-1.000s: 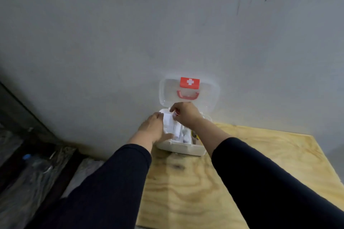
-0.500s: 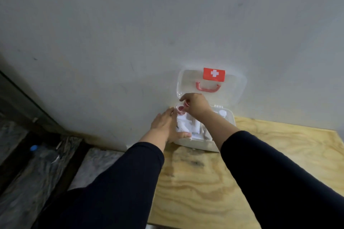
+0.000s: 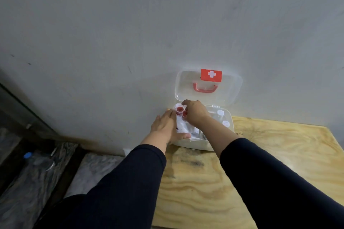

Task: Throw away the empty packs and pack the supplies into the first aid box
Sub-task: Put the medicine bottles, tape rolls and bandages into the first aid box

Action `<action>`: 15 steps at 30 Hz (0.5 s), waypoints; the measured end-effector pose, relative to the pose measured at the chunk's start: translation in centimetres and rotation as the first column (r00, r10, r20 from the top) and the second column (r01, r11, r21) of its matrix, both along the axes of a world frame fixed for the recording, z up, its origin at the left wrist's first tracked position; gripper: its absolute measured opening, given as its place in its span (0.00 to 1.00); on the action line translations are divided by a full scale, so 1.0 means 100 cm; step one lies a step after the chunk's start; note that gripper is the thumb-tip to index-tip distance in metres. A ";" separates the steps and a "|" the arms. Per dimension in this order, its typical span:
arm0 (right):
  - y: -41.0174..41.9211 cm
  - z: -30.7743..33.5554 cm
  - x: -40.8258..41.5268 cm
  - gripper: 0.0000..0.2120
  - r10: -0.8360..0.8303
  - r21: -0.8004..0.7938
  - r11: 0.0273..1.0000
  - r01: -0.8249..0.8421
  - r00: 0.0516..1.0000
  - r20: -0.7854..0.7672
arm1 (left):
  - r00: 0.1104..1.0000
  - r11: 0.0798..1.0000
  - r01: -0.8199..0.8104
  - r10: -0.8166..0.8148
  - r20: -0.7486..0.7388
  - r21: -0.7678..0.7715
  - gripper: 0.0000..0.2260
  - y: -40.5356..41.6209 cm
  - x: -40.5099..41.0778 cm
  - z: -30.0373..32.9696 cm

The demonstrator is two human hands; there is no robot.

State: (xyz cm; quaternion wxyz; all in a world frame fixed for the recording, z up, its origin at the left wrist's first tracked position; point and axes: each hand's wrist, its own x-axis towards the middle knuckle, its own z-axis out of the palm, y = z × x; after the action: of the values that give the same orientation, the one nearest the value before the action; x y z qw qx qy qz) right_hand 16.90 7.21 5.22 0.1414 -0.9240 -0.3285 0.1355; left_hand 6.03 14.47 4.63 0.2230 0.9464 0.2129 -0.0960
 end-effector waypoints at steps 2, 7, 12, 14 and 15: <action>-0.001 -0.004 -0.003 0.19 0.002 -0.010 1.000 -0.002 1.000 0.004 | 1.000 1.000 0.016 -0.016 -0.006 0.007 0.49 0.002 0.001 -0.004; -0.010 0.002 -0.007 0.21 0.023 0.019 1.000 -0.023 1.000 -0.011 | 1.000 0.999 0.024 -0.024 -0.011 0.029 0.49 0.002 0.003 -0.005; -0.034 0.035 -0.001 0.15 0.012 0.147 0.988 -0.039 0.984 0.179 | 0.993 0.999 -0.031 0.026 0.118 0.040 0.43 0.008 0.007 0.024; -0.047 0.050 0.005 0.11 0.015 0.205 0.974 -0.097 0.929 0.371 | 0.974 0.992 -0.066 0.042 0.224 0.103 0.38 0.012 0.016 0.044; -0.052 0.056 0.010 0.11 -0.003 0.238 0.964 -0.121 0.886 0.463 | 0.960 0.988 -0.080 0.040 0.276 0.135 0.35 0.015 0.022 0.054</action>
State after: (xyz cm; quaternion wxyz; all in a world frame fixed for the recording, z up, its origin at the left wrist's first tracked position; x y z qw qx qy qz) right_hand 17.85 2.02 10.79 0.1754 -0.8925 -0.3958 -0.1268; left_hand 8.19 15.95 10.00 0.1836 0.9574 0.2154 0.0578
